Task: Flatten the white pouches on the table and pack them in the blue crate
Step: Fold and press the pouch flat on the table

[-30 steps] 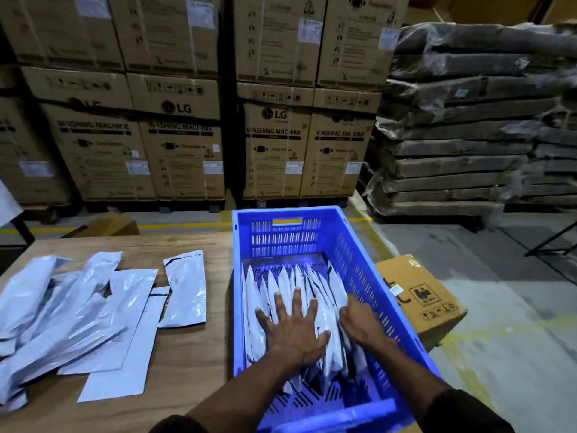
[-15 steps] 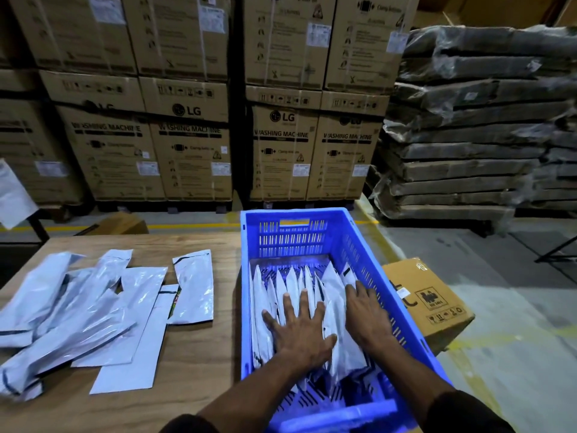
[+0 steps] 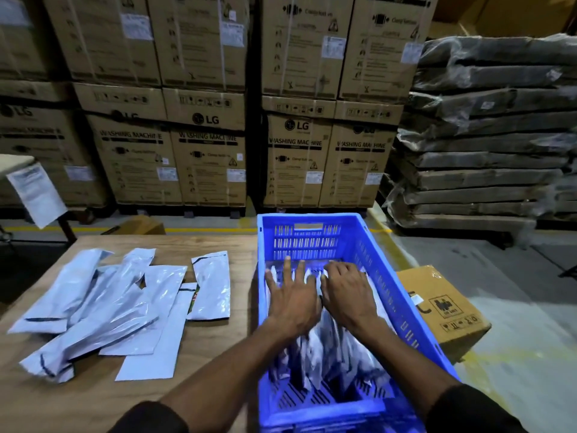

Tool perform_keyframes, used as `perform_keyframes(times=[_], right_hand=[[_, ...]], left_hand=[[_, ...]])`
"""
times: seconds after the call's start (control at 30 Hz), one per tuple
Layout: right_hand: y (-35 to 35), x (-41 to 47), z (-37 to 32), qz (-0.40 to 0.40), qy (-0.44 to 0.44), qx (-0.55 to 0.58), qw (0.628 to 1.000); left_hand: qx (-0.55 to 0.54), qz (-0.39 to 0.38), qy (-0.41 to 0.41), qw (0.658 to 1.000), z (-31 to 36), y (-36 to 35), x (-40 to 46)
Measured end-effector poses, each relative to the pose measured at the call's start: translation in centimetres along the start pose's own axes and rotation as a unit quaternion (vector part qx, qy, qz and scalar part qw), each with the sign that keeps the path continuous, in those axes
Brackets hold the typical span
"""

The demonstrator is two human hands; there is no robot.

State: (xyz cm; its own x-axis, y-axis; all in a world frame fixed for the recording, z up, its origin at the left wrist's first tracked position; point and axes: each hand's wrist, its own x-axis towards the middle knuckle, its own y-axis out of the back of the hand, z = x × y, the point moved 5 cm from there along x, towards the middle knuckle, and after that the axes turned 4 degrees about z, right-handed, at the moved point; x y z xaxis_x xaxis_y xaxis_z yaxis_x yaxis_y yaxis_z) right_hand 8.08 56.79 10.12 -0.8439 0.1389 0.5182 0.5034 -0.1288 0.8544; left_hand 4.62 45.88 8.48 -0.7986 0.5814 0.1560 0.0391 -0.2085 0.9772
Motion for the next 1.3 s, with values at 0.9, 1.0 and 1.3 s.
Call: perform_keyframes(times=[0.9, 1.0, 1.3], right_hand=[[-10.8, -6.5, -37.1, -0.223, 0.233, 0.062, 0.945], [-11.0, -6.9, -38.4, -0.220, 0.225, 0.055, 0.948], [-9.9, -5.4, -40.4, -0.204, 0.207, 0.063, 0.955]], left_hand=[[0.047, 0.128, 0.163, 0.977, -42.6, -7.5, -23.4], [0.039, 0.128, 0.163, 0.978, -44.6, -7.9, -22.1], [0.046, 0.146, 0.101, 0.983, -45.2, -6.6, -20.4]])
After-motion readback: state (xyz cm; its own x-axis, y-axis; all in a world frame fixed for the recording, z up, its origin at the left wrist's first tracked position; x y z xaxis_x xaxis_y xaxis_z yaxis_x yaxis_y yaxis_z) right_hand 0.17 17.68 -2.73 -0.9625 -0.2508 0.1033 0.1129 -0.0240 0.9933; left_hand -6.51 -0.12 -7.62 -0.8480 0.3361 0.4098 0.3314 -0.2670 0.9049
